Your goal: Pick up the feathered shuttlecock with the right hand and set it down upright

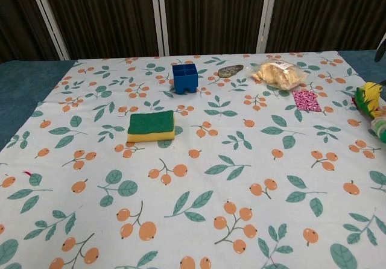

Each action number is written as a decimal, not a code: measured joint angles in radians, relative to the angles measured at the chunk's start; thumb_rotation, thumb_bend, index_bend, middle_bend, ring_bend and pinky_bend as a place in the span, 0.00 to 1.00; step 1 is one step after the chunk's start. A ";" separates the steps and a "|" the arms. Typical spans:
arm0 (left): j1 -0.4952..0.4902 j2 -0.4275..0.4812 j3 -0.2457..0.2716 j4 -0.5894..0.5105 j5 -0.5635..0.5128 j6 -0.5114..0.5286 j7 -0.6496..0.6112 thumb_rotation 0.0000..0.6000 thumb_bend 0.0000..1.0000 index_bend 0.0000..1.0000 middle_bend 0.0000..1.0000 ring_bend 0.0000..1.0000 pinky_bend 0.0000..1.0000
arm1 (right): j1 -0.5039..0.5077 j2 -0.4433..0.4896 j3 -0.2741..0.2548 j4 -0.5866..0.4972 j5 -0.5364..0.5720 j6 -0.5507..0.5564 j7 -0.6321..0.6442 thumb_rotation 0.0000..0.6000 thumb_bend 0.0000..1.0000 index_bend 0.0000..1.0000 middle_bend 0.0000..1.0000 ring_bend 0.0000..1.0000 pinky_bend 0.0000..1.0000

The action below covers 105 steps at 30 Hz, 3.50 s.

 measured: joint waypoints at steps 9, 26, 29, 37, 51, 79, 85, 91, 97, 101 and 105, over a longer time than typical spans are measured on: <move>-0.004 0.002 -0.002 -0.001 -0.005 -0.009 -0.011 1.00 0.08 0.00 0.00 0.00 0.00 | 0.103 -0.100 0.015 0.250 0.153 -0.099 -0.096 1.00 0.20 0.28 0.04 0.00 0.00; -0.014 -0.005 -0.001 -0.012 -0.025 -0.035 0.012 1.00 0.08 0.00 0.00 0.00 0.00 | 0.142 -0.228 0.002 0.550 0.186 -0.263 -0.074 1.00 0.28 0.30 0.04 0.00 0.00; -0.015 -0.006 -0.003 -0.013 -0.031 -0.036 0.015 1.00 0.08 0.00 0.00 0.00 0.00 | 0.150 -0.249 0.007 0.588 0.184 -0.288 -0.060 1.00 0.28 0.30 0.04 0.00 0.00; -0.016 -0.006 -0.003 -0.015 -0.041 -0.043 0.017 1.00 0.08 0.00 0.00 0.00 0.00 | 0.164 -0.279 0.031 0.622 0.171 -0.330 -0.005 1.00 0.30 0.31 0.04 0.00 0.00; -0.015 -0.002 -0.004 -0.018 -0.050 -0.047 0.011 1.00 0.08 0.00 0.00 0.00 0.00 | 0.175 -0.306 0.039 0.687 0.160 -0.343 -0.012 1.00 0.32 0.25 0.02 0.00 0.00; -0.017 -0.002 -0.006 -0.024 -0.062 -0.056 0.010 1.00 0.08 0.00 0.00 0.00 0.00 | 0.182 -0.338 0.077 0.729 0.166 -0.368 -0.077 1.00 0.35 0.37 0.07 0.00 0.00; -0.018 -0.002 -0.006 -0.023 -0.064 -0.058 0.010 1.00 0.08 0.00 0.00 0.00 0.00 | 0.178 -0.336 0.097 0.704 0.166 -0.375 -0.040 1.00 0.42 0.37 0.07 0.00 0.00; -0.019 -0.002 -0.006 -0.022 -0.066 -0.060 0.009 1.00 0.08 0.00 0.00 0.00 0.00 | 0.178 -0.328 0.119 0.687 0.210 -0.399 -0.039 1.00 0.44 0.37 0.08 0.00 0.00; -0.020 -0.002 -0.006 -0.024 -0.071 -0.064 0.010 1.00 0.08 0.00 0.00 0.00 0.00 | 0.183 -0.317 0.149 0.661 0.276 -0.405 -0.038 1.00 0.44 0.37 0.08 0.00 0.00; -0.020 -0.003 -0.006 -0.024 -0.071 -0.065 0.012 1.00 0.08 0.00 0.00 0.00 0.00 | 0.187 -0.306 0.167 0.639 0.312 -0.397 -0.036 1.00 0.44 0.37 0.07 0.00 0.00; -0.020 -0.004 -0.006 -0.025 -0.071 -0.065 0.015 1.00 0.08 0.00 0.00 0.00 0.00 | 0.192 -0.295 0.175 0.617 0.339 -0.376 -0.038 1.00 0.41 0.36 0.08 0.00 0.00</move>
